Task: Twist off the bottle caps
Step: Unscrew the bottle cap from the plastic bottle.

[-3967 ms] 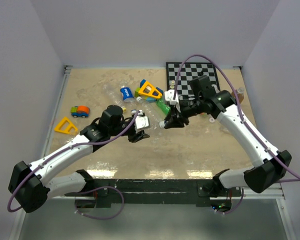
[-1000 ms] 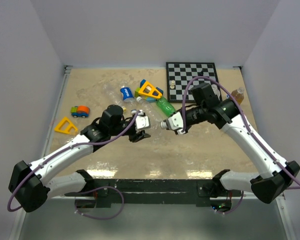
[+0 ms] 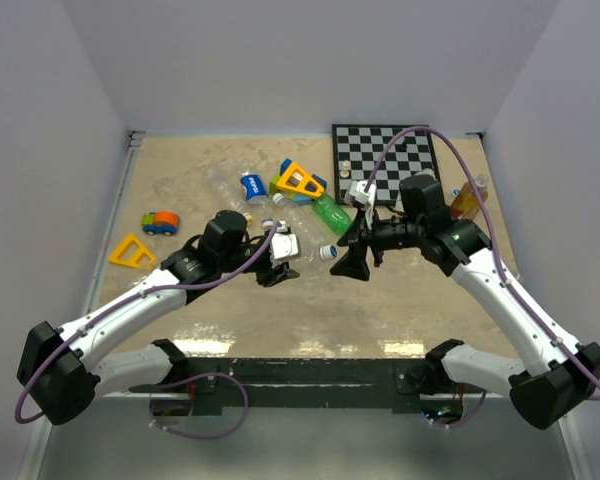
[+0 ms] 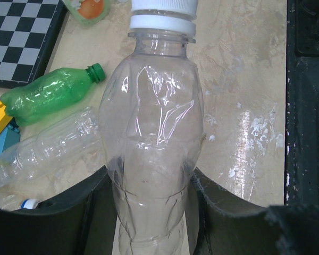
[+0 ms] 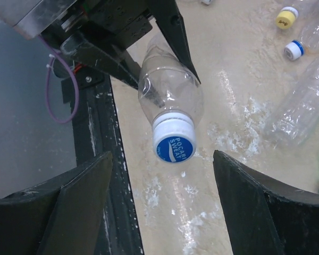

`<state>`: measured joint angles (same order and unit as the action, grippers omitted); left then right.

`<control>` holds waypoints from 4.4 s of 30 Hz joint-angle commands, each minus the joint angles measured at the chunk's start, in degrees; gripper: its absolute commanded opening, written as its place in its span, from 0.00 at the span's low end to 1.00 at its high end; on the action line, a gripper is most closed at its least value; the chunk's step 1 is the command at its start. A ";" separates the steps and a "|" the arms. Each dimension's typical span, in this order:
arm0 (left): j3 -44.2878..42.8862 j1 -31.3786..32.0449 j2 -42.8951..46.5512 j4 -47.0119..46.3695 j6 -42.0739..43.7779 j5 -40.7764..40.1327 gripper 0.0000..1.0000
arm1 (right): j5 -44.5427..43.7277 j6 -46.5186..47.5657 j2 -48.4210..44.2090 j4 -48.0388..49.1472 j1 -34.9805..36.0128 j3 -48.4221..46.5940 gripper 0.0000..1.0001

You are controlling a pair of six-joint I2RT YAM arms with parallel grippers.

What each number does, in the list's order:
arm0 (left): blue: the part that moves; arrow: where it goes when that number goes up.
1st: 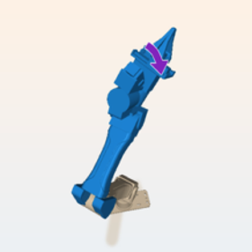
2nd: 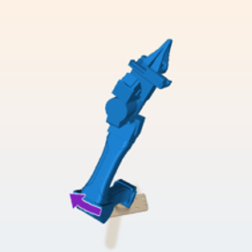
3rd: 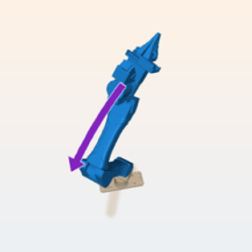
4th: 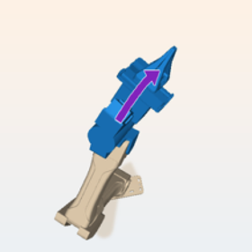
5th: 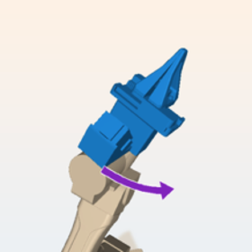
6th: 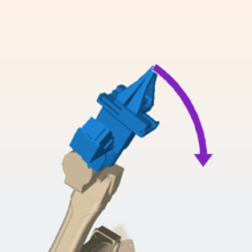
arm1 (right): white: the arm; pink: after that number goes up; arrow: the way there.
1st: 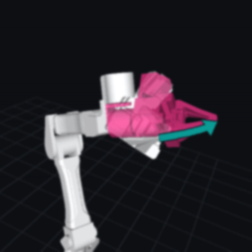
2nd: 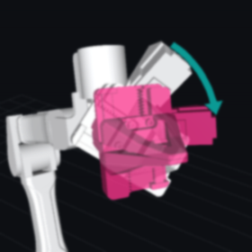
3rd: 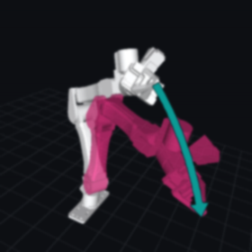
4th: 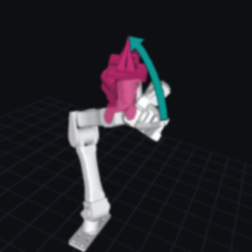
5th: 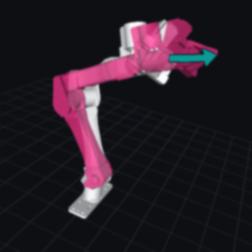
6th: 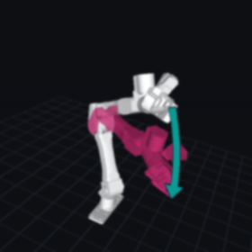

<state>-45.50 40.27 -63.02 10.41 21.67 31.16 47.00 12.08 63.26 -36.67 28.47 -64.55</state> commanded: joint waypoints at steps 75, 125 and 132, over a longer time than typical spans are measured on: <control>-0.30 -0.11 0.36 -0.92 0.39 2.86 0.00 | 0.99 -5.66 -0.43 6.07 -0.87 -0.23 0.97; -0.12 -0.02 0.62 -0.75 0.74 3.91 0.00 | 7.13 71.88 7.49 -23.02 0.45 -14.90 0.51; -0.21 -0.11 0.88 -0.75 0.65 3.82 0.00 | 8.11 57.04 5.30 -22.75 0.36 -16.30 0.77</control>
<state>-45.47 40.25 -62.81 9.87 21.65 33.45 52.18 79.85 71.70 -60.40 29.10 -79.35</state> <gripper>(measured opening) 0.498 0.745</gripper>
